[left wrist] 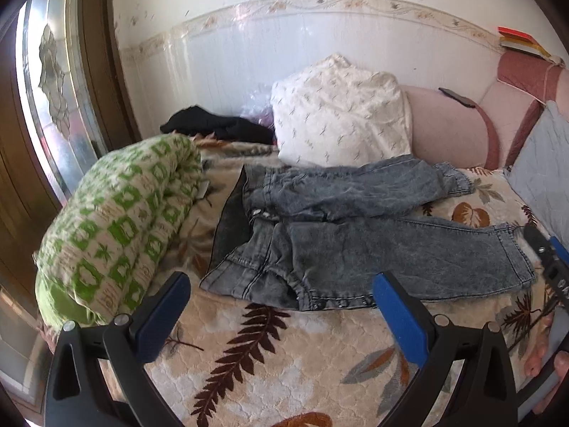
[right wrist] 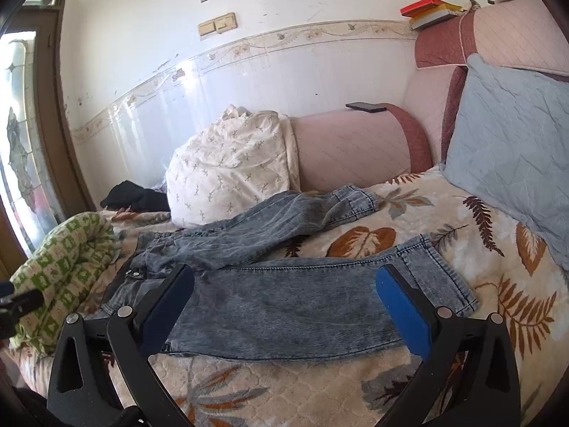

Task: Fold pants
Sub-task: 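Move both grippers toward the waistband of the grey-blue jeans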

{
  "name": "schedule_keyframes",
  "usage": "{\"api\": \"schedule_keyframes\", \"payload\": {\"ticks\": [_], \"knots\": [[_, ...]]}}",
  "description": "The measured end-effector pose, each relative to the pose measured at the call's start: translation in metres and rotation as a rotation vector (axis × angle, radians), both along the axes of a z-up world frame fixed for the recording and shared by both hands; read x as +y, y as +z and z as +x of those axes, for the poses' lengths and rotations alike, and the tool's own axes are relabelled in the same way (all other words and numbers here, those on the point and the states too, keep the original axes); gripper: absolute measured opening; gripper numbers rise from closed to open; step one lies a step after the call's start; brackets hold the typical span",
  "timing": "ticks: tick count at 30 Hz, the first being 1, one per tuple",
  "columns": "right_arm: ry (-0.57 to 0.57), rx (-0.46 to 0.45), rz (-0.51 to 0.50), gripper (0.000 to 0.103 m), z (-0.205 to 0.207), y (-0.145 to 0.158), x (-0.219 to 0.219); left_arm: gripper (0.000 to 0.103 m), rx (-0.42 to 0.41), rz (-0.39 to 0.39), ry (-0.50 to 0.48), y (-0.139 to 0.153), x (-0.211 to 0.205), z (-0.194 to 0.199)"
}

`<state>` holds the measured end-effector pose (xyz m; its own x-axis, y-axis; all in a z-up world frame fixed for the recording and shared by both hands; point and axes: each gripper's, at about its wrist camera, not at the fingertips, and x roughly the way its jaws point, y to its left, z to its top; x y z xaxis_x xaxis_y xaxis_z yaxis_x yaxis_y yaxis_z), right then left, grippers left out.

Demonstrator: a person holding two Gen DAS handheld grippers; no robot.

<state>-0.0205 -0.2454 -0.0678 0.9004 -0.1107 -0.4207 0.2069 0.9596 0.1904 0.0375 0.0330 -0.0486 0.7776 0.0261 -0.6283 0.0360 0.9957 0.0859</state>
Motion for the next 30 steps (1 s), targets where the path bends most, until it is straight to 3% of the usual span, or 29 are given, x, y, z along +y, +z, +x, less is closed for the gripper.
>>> {"api": "schedule_keyframes", "payload": {"ticks": [17,30], "knots": [[-0.059,0.042,0.078,0.103,0.004,-0.008,-0.030,0.103,0.098,0.063,0.123,-0.041,0.048,0.027],[-0.057,0.083,0.078,0.103,0.012,-0.018,-0.031,0.103,0.093,0.092,0.098,-0.045,0.037,0.048]]}}
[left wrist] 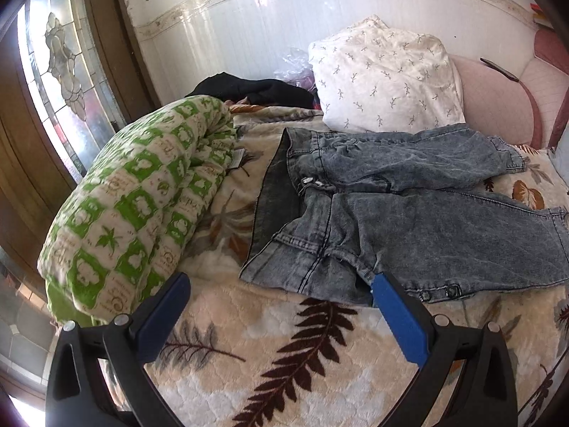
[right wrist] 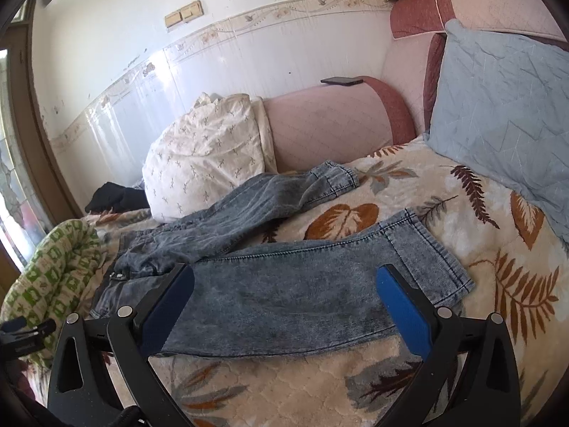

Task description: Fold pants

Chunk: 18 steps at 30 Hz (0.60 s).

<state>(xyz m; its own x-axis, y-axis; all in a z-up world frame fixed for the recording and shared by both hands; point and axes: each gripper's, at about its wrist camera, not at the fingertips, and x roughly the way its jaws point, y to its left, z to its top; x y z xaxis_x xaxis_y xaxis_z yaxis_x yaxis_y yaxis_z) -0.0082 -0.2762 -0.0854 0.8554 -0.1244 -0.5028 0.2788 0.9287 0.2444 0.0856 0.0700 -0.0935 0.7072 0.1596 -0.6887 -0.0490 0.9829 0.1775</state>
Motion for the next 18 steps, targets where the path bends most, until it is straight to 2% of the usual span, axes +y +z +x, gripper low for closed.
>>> {"api": "schedule_keyframes", "payload": {"ticks": [13,18], "knots": [[0.001,0.087,-0.013,0.103,0.011,-0.013,-0.010,0.103,-0.018,-0.028,-0.037,0.003,-0.010,0.038],[0.038,0.124,0.025,0.103,0.032,-0.003,-0.032,0.103,0.000,-0.025,-0.072,0.006,-0.010,0.077]]}}
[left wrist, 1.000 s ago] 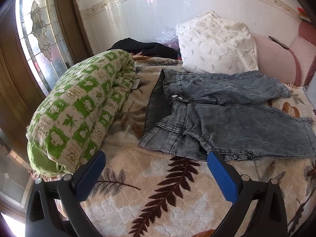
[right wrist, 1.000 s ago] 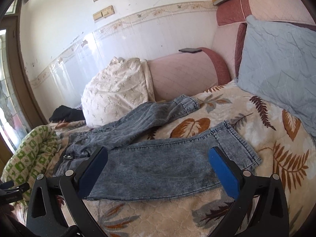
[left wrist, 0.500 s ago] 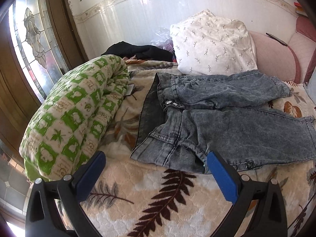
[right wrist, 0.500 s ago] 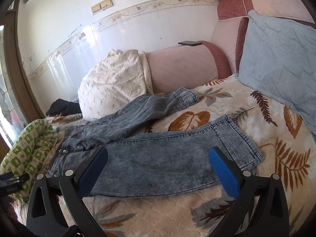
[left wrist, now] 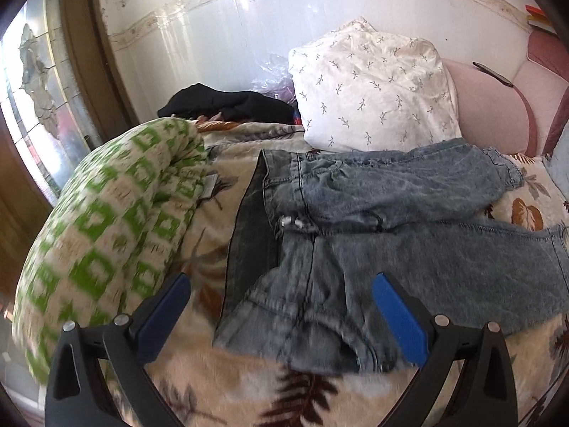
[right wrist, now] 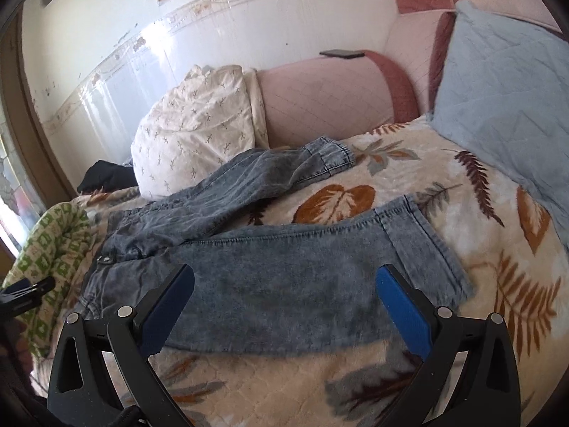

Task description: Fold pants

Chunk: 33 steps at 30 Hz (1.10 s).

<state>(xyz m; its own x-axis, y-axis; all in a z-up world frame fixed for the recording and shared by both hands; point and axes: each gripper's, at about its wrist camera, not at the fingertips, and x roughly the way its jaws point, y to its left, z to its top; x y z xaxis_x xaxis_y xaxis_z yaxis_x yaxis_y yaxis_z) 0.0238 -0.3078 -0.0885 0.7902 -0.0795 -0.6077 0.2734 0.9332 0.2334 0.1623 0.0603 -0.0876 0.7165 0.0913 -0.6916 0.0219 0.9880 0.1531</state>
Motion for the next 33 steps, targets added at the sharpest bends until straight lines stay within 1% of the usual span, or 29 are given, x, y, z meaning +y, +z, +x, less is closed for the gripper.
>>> {"api": "schedule_keyframes", "payload": {"ticks": [4,7,11,12,14,17,19,20,22,23,27,30,33], "knots": [[0.012,0.029,0.030,0.103,0.032,0.013,-0.034,0.103,0.001,0.029,0.022,0.007,0.009,0.041],[0.001,0.065,0.085,0.103,0.066,0.018,-0.070,0.103,-0.010,0.064,0.058,0.013,0.017,0.068],[-0.007,0.109,0.074,0.103,0.118,0.024,-0.105,0.103,-0.014,0.094,0.102,0.019,0.025,0.104],[-0.009,0.114,0.075,0.103,0.130,0.025,-0.111,0.103,-0.017,0.090,0.109,0.020,0.025,0.109],[-0.031,0.115,0.093,0.103,0.149,0.025,-0.124,0.103,-0.025,0.087,0.083,0.023,0.017,0.116],[-0.032,0.107,0.114,0.103,0.172,0.023,-0.136,0.103,-0.045,0.133,0.011,0.026,-0.006,0.122],[-0.028,0.116,0.115,0.103,0.186,0.018,-0.141,0.103,-0.072,0.127,0.012,0.030,-0.005,0.129],[-0.023,0.133,0.125,0.103,0.195,0.014,-0.143,0.103,-0.062,0.126,0.022,0.028,-0.001,0.136],[-0.023,0.160,0.146,0.103,0.211,0.007,-0.149,0.103,-0.008,0.114,0.067,0.022,0.012,0.158],[-0.022,0.163,0.154,0.103,0.216,0.005,-0.150,0.103,0.012,0.110,0.101,0.020,0.022,0.169],[-0.015,0.156,0.139,0.103,0.237,0.003,-0.151,0.103,0.079,0.096,0.174,0.013,0.046,0.206],[-0.014,0.171,0.146,0.103,0.255,-0.004,-0.153,0.103,0.160,0.030,0.185,0.004,0.054,0.235],[-0.026,0.198,0.161,0.103,0.276,-0.016,-0.159,0.103,0.243,-0.006,0.215,-0.018,0.057,0.261]]}}
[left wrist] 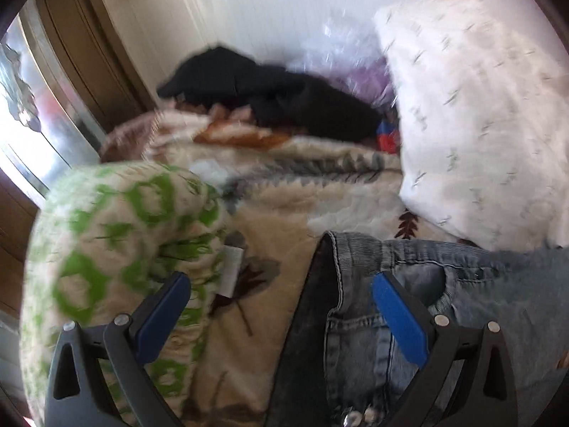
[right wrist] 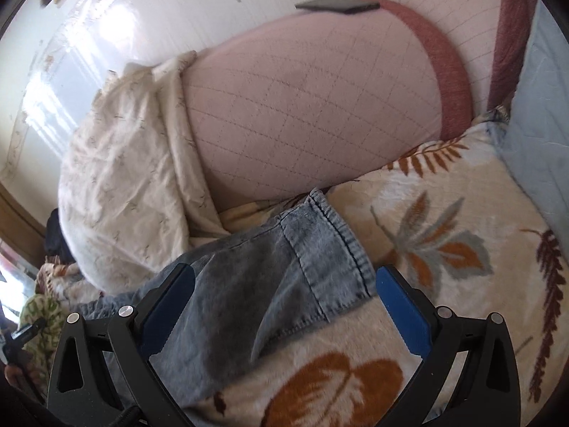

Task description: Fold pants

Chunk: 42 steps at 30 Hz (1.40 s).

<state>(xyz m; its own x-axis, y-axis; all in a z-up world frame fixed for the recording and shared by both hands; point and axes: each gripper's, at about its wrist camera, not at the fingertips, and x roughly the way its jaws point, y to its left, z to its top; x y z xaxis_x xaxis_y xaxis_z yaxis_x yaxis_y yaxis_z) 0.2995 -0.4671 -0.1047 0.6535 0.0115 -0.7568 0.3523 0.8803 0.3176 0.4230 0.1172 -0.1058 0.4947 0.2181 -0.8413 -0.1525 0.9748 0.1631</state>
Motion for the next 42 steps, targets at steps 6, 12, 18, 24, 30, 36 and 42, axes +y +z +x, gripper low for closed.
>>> {"api": "schedule_keyframes", "payload": {"ticks": [6,12,18,24,30,36,42], "knots": [[-0.046,0.027,0.006,0.103,0.037,-0.021,-0.014,0.093,0.074,-0.073,0.037,-0.041,-0.002,0.031],[-0.037,0.077,-0.019,0.103,0.074,-0.044,-0.022,0.073,0.106,-0.098,-0.032,-0.066,-0.016,0.044],[-0.061,0.089,-0.015,0.099,0.103,-0.056,-0.036,0.036,0.118,-0.197,-0.061,-0.083,-0.014,0.055],[-0.058,0.181,0.019,0.085,0.118,-0.084,-0.048,0.015,0.101,-0.198,-0.121,-0.082,-0.029,0.052],[-0.051,0.199,-0.030,0.060,0.133,-0.100,-0.043,0.007,0.103,-0.240,-0.123,-0.084,-0.023,0.059],[-0.031,0.219,-0.044,0.021,0.127,-0.089,-0.039,0.004,0.063,-0.309,-0.115,-0.074,-0.007,0.053],[-0.065,0.059,0.024,0.020,0.071,-0.041,-0.048,0.004,-0.053,-0.390,-0.144,-0.013,0.008,0.017]]}}
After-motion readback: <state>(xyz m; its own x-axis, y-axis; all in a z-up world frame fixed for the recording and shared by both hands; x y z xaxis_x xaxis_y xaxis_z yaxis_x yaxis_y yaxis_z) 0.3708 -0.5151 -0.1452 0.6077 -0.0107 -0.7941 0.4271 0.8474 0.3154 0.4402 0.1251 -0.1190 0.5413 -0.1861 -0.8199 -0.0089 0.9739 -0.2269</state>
